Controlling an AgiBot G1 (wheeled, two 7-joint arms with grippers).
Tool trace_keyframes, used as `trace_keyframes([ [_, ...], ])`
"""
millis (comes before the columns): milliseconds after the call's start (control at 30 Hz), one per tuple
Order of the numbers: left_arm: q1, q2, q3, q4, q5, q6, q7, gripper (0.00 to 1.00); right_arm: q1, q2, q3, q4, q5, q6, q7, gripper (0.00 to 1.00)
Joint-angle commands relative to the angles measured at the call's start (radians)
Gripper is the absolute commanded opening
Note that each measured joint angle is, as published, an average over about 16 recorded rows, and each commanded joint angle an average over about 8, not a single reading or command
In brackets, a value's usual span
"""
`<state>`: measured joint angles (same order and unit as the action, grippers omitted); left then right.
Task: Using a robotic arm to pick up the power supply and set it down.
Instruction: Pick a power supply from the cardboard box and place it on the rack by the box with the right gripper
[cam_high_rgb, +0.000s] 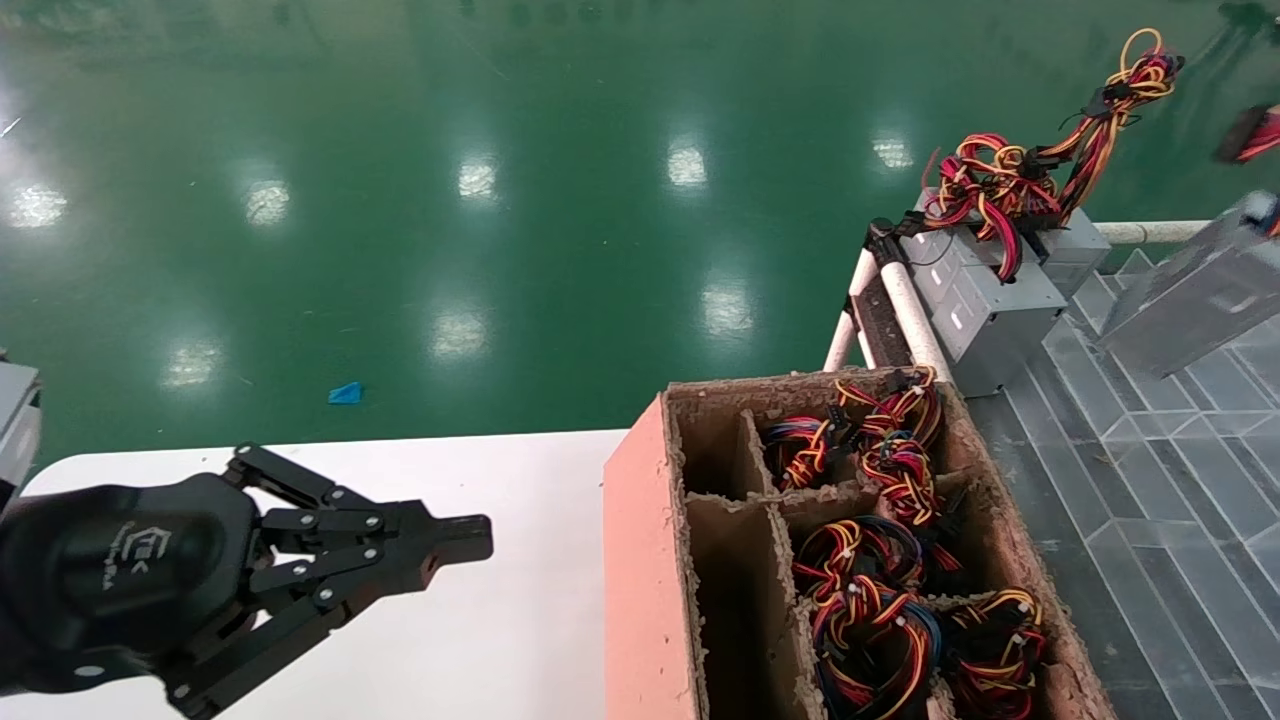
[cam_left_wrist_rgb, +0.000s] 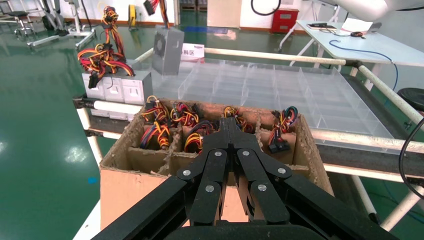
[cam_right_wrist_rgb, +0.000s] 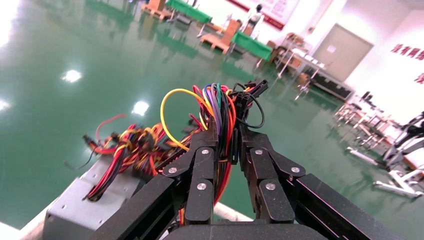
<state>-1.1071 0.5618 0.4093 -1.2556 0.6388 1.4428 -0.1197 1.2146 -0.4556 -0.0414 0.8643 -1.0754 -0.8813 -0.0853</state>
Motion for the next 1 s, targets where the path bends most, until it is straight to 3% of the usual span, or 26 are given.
trace_keyframes([
  [33,0.000,0.000,0.000,0.000,0.000,0.000,0.000,0.00,0.018,-0.013,-0.017,-0.021,-0.013,-0.009,-0.004,0.00],
  [300,0.000,0.000,0.000,0.000,0.000,0.000,0.000,0.00,0.169,-0.099,-0.116,-0.137,-0.108,-0.086,-0.042,0.00],
  [667,0.000,0.000,0.000,0.000,0.000,0.000,0.000,0.00,0.374,-0.224,-0.180,-0.345,-0.179,-0.152,-0.174,0.00],
  [1000,0.000,0.000,0.000,0.000,0.000,0.000,0.000,0.00,0.451,-0.217,-0.174,-0.526,-0.195,-0.113,-0.295,0.00],
])
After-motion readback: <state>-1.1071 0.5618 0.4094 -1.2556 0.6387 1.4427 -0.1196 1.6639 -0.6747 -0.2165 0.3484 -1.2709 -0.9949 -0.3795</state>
